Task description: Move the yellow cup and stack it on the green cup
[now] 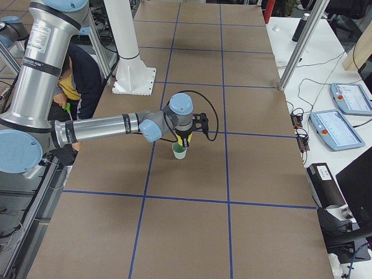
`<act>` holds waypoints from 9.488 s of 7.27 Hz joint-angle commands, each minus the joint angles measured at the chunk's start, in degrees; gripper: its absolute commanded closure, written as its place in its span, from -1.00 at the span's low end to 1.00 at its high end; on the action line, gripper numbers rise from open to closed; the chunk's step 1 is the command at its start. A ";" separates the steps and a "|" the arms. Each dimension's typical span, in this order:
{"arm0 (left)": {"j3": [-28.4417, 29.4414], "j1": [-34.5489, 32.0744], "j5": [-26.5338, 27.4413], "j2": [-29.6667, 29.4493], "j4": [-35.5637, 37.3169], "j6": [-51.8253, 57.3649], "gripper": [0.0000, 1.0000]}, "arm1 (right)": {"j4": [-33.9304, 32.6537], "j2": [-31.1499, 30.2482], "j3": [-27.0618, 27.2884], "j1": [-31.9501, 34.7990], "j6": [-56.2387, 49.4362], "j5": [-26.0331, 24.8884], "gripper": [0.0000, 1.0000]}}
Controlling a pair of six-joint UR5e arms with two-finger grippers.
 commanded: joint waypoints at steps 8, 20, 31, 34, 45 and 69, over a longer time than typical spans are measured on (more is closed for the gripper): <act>-0.01 0.09 0.00 0.94 -0.25 0.00 -1.00 | 0.20 -1.03 0.04 -2.63 0.42 -3.16 1.00; 0.34 0.00 -0.26 1.38 0.19 -0.09 -1.00 | -25.02 8.71 -1.36 12.79 -22.41 -5.36 -0.98; -6.00 -4.92 -5.77 11.81 6.22 2.03 -1.00 | -34.51 4.68 -7.43 23.39 -34.30 -7.65 -1.00; -4.05 -5.01 -7.29 12.89 -2.68 -13.65 -1.00 | -34.51 4.86 -7.52 23.39 -34.21 -7.65 -1.00; -2.82 -4.75 -6.86 12.80 -7.54 -13.71 -1.00 | -34.51 5.65 -8.83 23.39 -34.03 -7.65 -1.00; -2.03 -4.75 -6.50 13.68 -7.27 -14.06 -1.00 | -31.35 5.30 -10.07 23.39 -34.03 -7.65 -1.00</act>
